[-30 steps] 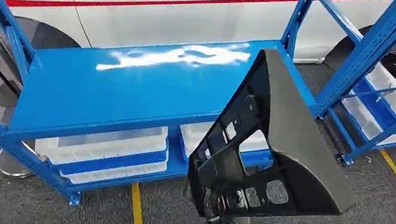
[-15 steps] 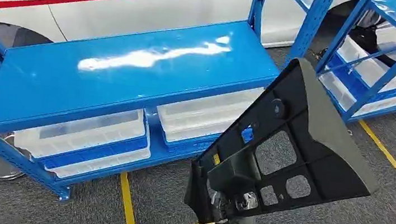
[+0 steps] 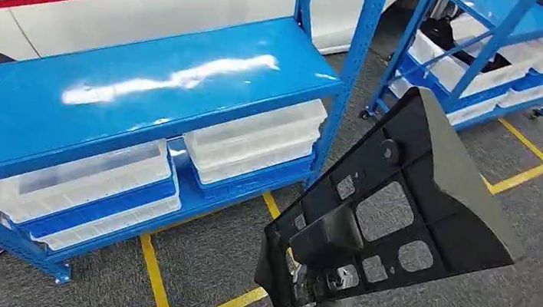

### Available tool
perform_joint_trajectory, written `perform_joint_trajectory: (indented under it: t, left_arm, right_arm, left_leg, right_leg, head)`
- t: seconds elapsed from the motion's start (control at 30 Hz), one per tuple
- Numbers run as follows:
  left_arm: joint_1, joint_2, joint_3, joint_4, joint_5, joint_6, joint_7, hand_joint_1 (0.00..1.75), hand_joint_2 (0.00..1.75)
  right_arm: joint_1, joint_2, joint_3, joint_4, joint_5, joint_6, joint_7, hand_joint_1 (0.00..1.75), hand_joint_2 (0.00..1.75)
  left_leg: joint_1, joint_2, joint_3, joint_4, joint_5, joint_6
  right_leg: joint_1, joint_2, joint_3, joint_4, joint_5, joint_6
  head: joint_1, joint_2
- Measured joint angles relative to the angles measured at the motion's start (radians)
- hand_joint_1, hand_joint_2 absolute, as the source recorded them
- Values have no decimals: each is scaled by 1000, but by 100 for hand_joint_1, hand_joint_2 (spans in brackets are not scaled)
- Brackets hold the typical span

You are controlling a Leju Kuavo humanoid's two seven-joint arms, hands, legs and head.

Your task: Take the parts from the cabinet and place them on the table.

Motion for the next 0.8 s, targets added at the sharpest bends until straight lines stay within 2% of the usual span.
perform_joint_trajectory:
  t: [0.03,0.07,0.1,0.13,0.17,0.2,0.23,0.3,0.33,0.37,0.4,0.43,0.47,0.5,0.53,0.57,0.6,0.63,0.67,0.7,0.73,0.8]
  left_arm:
    - [0,0,1,0,0,-3,0,0,175]
    - [-1,-1,2,0,-1,-3,0,0,175]
    - [-3,-2,2,0,-4,-3,0,0,175]
    - [-4,-3,2,0,-7,-3,0,0,175]
    - [-3,-2,3,-1,-10,-3,1,0,175]
    - [-3,-2,3,-1,-10,-3,2,0,175]
    - [-5,-2,3,-1,-10,-3,3,0,175]
    - [-12,-2,3,-1,-11,-3,3,0,175]
    - [-13,-2,3,-1,-11,-3,4,0,175]
    - [-12,-2,4,-1,-12,-4,4,0,175]
    - [-11,-3,4,-1,-14,-6,4,0,175]
    - [-9,-3,6,-1,-15,-6,5,0,175]
    - [-6,-2,7,-1,-17,-7,6,0,175]
    - [-4,-2,9,-1,-21,-10,6,0,175]
    - [-3,-2,11,-1,-23,-11,6,0,175]
    - [-1,-2,12,-1,-25,-13,6,0,175]
    - [-1,-2,13,-1,-26,-14,6,0,175]
    - [-2,-2,13,-1,-29,-15,5,0,175]
    - [-1,-2,14,-1,-29,-15,3,0,175]
    - [-2,-1,16,-1,-29,-16,2,0,175]
    - [-3,-1,17,-1,-29,-17,-2,0,175]
    - [-8,-1,19,-1,-32,-17,-5,0,175]
  right_arm:
    - [0,1,-2,3,4,2,0,175,175]
    - [0,2,-4,8,6,2,0,175,175]
    - [0,3,-6,11,6,4,0,175,175]
    - [0,4,-8,12,6,5,0,175,175]
    - [-2,5,-8,15,5,6,0,175,175]
    - [-1,6,-9,17,5,7,0,175,175]
    - [0,8,-10,19,4,8,0,175,175]
    - [1,11,-16,20,3,9,0,175,175]
    - [1,13,-16,20,5,9,0,175,175]
    - [2,14,-16,20,8,8,-1,175,175]
    - [1,15,-16,21,15,6,-1,175,175]
    - [1,15,-15,22,22,5,-1,175,175]
    - [1,15,-15,24,22,1,-1,175,175]
    - [1,15,-15,26,21,-4,-1,175,175]
    - [1,15,-15,26,21,-11,0,175,175]
    - [1,15,-14,26,22,-18,0,175,175]
    - [1,15,-13,26,24,-24,-1,175,175]
    - [1,15,-12,26,25,-26,0,175,175]
    - [1,15,-11,26,26,-27,-1,175,175]
    - [-2,14,-11,26,26,-30,0,175,175]
    - [-1,14,-11,26,25,-31,0,175,175]
    - [1,13,-11,26,20,-34,0,175,175]
  left_leg:
    - [2,13,-4,4,0,-2]
    - [4,24,-6,8,-1,-6]
    - [7,34,-6,14,-5,-13]
    - [10,44,-4,21,-10,-20]
    - [7,52,-4,29,-15,-30]
    - [3,58,-7,38,-20,-37]
    - [0,63,-3,37,-19,-42]
    - [2,81,2,34,-17,-52]
    - [6,75,-1,35,-26,-60]
    - [11,26,-8,56,-47,-64]
    - [12,-10,-34,115,-88,-64]
    - [12,-28,-74,201,-131,-63]
    - [11,-36,-113,281,-163,-64]
    - [11,-38,-146,344,-178,-63]
    - [11,-38,-156,358,-166,-62]
    - [11,-39,-142,320,-126,-59]
    - [11,-43,-113,254,-81,-55]
    - [12,-61,-72,160,-30,-51]
    - [12,-117,-43,80,-7,-43]
    - [14,-136,-36,57,-17,-42]
    - [11,-124,-39,60,-18,-43]
    - [5,-108,-39,59,-15,-36]
  right_leg:
    - [-7,-4,14,-6,9,7]
    - [-14,-10,50,-54,34,13]
    - [-19,-21,109,-140,71,17]
    - [-22,-44,170,-235,102,20]
    - [-11,-88,193,-278,81,7]
    - [-12,-82,190,-284,93,-4]
    - [-8,-70,185,-278,91,-13]
    - [-4,-53,176,-276,92,-27]
    - [-13,-43,178,-283,98,-38]
    - [-13,-35,177,-286,102,-44]
    - [-13,-27,173,-286,104,-52]
    - [-10,-15,169,-286,106,-57]
    - [-8,-2,166,-286,108,-59]
    - [-6,13,163,-285,109,-61]
    - [-5,26,162,-284,110,-61]
    - [-4,43,163,-281,111,-61]
    - [-4,56,163,-279,111,-60]
    - [-4,69,164,-276,111,-59]
    - [-7,80,160,-272,112,-57]
    - [0,90,153,-264,111,-47]
    - [-5,101,147,-268,117,-37]
    - [-11,122,144,-277,126,-22]
  head:
    - [0,0]
    - [0,0]
    - [0,0]
    - [0,0]
    - [0,0]
    - [0,0]
    - [-1,0]
    - [0,0]
    - [0,0]
    - [0,0]
    - [-1,0]
    - [-1,0]
    - [-1,0]
    - [0,0]
    - [0,0]
    - [0,0]
    - [0,0]
    - [0,0]
    - [0,0]
    - [0,0]
    - [-1,0]
    - [0,0]
